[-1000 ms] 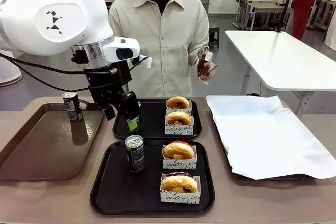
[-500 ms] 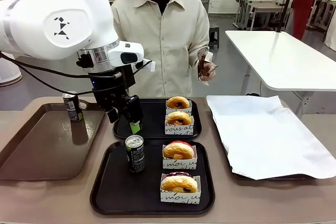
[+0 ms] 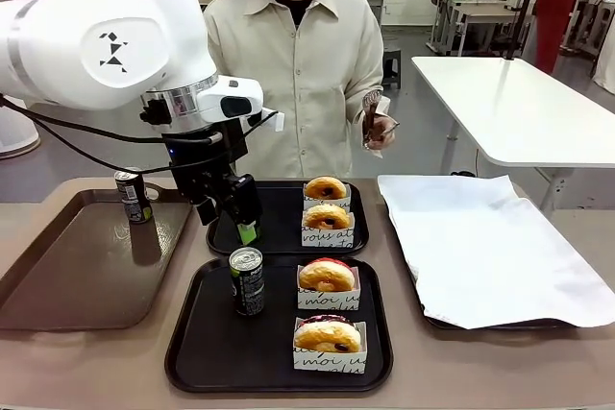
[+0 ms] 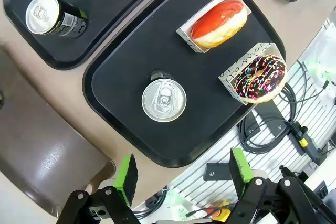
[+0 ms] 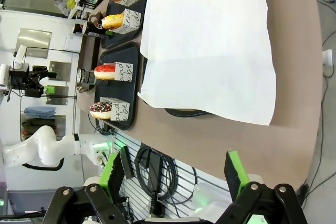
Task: Set up donuts and drinks on trays.
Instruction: Pick up one Pepsi coke from the Handle tray and place it on the Flat Tray without a Pepsi coke.
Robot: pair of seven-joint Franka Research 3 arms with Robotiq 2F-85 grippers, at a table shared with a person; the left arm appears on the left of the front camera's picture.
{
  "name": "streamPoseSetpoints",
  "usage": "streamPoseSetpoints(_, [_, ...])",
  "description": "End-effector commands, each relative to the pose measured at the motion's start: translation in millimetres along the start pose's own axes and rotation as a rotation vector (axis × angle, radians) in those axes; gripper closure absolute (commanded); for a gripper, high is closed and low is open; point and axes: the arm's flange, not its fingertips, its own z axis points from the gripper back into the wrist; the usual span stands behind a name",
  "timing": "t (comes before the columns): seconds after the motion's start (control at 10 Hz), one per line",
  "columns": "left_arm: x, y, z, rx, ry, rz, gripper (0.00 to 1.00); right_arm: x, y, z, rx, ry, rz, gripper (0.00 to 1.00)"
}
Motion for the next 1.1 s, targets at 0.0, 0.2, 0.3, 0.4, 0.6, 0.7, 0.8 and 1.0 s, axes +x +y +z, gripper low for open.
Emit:
streamPoseSetpoints(0.0, [2.0,36.3,3.1,0.024,-0.022,0.078,0.09,1.8,-1.3,-1.8,0.027,-0.021,0.013,0.0])
streamPoseSetpoints(0.2, [-23.4,126.3,8.3,0.04,-0.057,0.285,0.09,1.8,-1.3,-1.8,0.027,-0.021,0.013,0.0])
streamPoseSetpoints(0.3, [-45.0,155.0,9.6,0.03,-0.072,0.376,0.09,1.8,-1.3,-1.8,0.027,-0.021,0.013,0.0])
streamPoseSetpoints(0.4, [-57.8,176.4,11.0,0.044,-0.072,0.429,0.09,1.8,-1.3,-1.8,0.027,-0.021,0.013,0.0])
streamPoseSetpoints(0.6, [-70.4,207.2,17.3,0.106,-0.034,0.489,0.09,1.8,-1.3,-1.8,0.027,-0.021,0.013,0.0])
streamPoseSetpoints(0.7, [-77.6,193.8,17.6,0.096,0.002,0.487,0.09,1.8,-1.3,-1.8,0.027,-0.021,0.013,0.0])
streamPoseSetpoints(0.8, [-70.3,218.6,17.7,0.062,-0.048,0.464,0.09,1.8,-1.3,-1.8,0.027,-0.021,0.013,0.0])
streamPoseSetpoints(1.0, [-70.3,218.6,17.7,0.062,-0.048,0.464,0.09,1.8,-1.3,-1.8,0.027,-0.021,0.013,0.0])
